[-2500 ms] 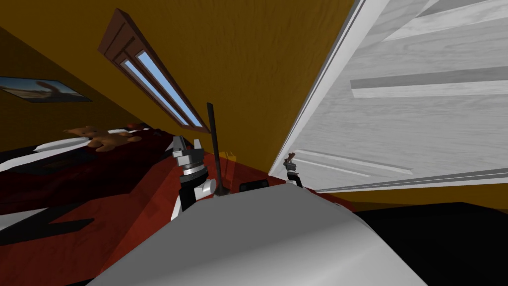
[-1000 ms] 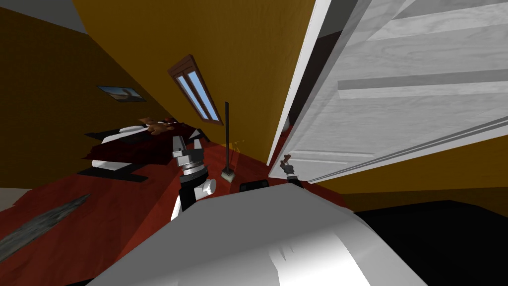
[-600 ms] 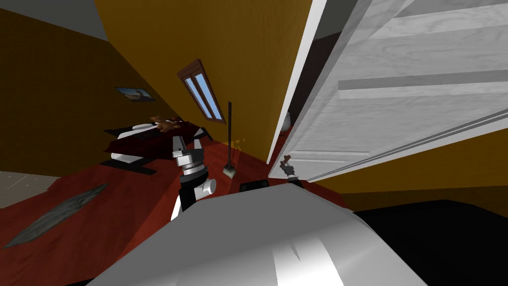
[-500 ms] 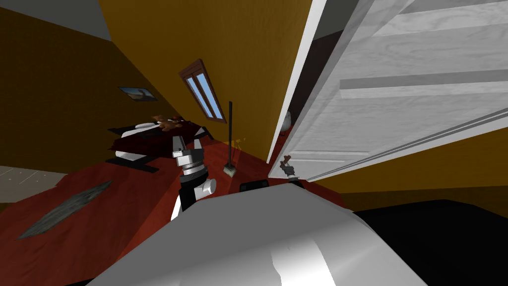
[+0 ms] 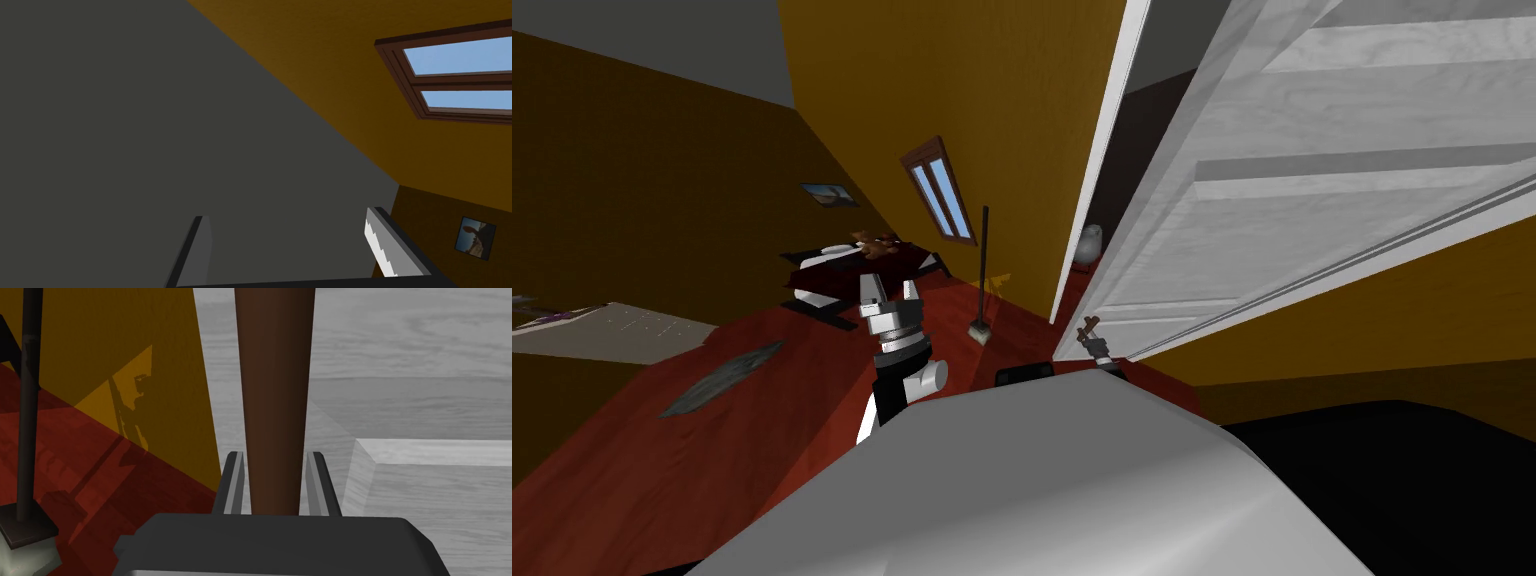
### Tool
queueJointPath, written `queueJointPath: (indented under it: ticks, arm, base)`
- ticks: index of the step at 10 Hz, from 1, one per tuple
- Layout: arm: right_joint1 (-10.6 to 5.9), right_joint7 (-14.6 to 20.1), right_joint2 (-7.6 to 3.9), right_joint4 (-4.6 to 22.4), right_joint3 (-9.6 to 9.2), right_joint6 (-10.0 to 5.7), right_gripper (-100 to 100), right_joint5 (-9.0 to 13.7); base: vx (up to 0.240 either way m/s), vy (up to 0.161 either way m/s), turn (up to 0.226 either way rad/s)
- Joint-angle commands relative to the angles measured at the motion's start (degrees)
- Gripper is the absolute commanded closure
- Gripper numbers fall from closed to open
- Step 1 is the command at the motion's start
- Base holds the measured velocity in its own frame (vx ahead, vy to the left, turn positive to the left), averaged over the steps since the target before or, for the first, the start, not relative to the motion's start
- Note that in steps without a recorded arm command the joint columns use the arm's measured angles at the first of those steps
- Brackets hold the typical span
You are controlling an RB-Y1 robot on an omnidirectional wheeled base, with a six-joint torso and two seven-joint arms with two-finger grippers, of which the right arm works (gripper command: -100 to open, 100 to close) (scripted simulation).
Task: Pull the door open
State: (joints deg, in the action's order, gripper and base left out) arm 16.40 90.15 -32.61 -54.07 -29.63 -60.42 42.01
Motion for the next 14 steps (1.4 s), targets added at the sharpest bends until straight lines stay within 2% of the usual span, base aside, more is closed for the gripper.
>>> queueJointPath:
  ticks: [1, 7, 8, 9, 14]
  arm:
    - [0.16, 0.8, -0.51, 0.5, -0.67, -0.99, 100, -0.4]
    - [0.85, 4.0, -2.63, 2.6, -3.5, -5.11, 100, -1.8]
    - [0.93, 4.3, -2.88, 2.8, -3.83, -5.59, 100, -2.0]
    - [0.9, 3.9, -2.68, 2.4, -3.61, -5.09, 100, -1.9]
    - [0.59, 6.1, -3.67, 4.9, -5.46, -7.81, 100, -2.8]
  base:
    - [-0.165, -0.033, 0.138]
    - [-0.234, -0.057, 0.15]
    - [-0.227, -0.051, 0.115]
    - [-0.096, -0.015, 0.023]
    - [-0.199, -0.048, 0.15]
